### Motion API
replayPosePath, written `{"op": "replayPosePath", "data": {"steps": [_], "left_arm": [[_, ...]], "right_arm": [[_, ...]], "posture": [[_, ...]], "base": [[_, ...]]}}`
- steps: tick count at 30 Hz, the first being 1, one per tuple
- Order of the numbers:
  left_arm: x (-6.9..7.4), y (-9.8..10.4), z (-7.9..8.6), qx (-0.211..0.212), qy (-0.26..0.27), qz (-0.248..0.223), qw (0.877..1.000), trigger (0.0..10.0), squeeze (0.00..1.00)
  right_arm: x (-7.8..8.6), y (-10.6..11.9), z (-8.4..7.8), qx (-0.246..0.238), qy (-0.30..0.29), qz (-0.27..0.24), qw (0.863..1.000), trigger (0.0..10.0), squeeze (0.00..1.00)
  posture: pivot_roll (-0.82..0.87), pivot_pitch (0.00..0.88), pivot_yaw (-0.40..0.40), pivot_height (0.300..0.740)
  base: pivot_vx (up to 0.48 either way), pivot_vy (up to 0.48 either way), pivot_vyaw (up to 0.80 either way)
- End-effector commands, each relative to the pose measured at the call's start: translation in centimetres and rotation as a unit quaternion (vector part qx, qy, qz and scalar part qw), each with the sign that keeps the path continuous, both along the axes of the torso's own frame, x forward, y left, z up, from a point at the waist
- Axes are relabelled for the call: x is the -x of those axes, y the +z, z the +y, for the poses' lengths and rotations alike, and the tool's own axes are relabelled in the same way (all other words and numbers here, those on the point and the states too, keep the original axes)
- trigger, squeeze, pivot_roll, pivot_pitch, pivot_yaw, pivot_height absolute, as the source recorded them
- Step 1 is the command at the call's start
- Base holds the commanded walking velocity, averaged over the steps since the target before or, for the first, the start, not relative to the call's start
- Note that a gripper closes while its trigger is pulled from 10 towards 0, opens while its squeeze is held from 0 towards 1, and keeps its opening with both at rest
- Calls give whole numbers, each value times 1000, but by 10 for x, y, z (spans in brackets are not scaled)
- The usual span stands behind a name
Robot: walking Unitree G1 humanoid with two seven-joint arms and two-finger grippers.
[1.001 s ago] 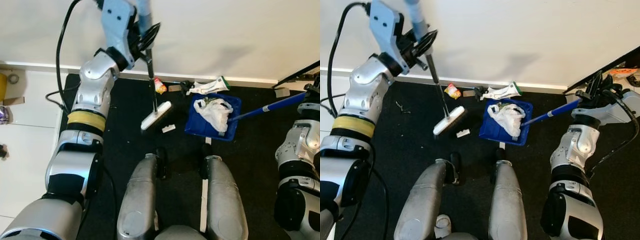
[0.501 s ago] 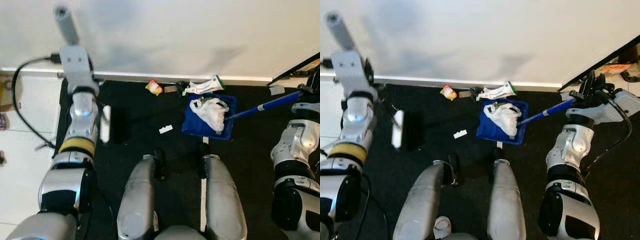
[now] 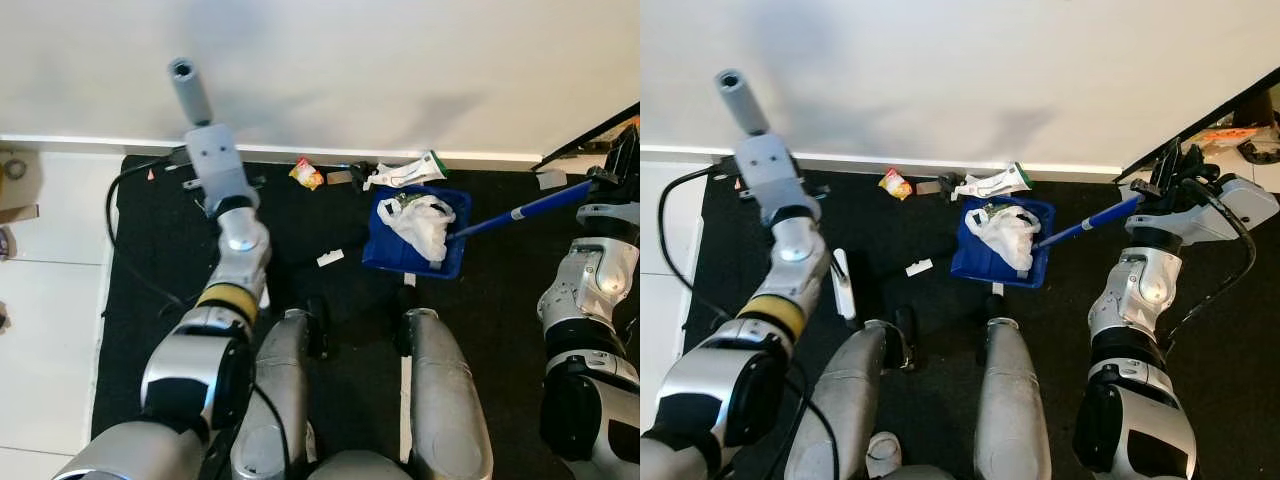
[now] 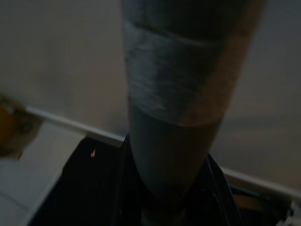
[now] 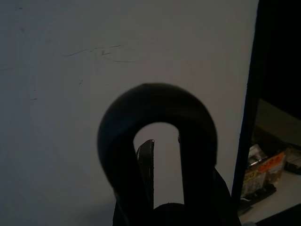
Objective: Sweep floor
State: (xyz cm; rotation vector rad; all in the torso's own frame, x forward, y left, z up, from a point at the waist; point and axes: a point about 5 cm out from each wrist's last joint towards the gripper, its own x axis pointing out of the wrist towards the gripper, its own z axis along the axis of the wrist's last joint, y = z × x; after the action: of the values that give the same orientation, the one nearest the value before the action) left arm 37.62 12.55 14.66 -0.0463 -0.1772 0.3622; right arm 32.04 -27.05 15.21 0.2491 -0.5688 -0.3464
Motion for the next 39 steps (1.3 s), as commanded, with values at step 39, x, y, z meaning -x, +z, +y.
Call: {"op": "replayPosePath", "data": {"steps": [39], "left_arm": [[-9, 79, -54, -84, -136, -175, 971, 10000, 0]], "right_arm": [[-1, -33, 11, -40, 18, 76, 996, 10000, 0]], "posture": [[23, 453, 62, 731]], "base": [[0, 0, 0]]}}
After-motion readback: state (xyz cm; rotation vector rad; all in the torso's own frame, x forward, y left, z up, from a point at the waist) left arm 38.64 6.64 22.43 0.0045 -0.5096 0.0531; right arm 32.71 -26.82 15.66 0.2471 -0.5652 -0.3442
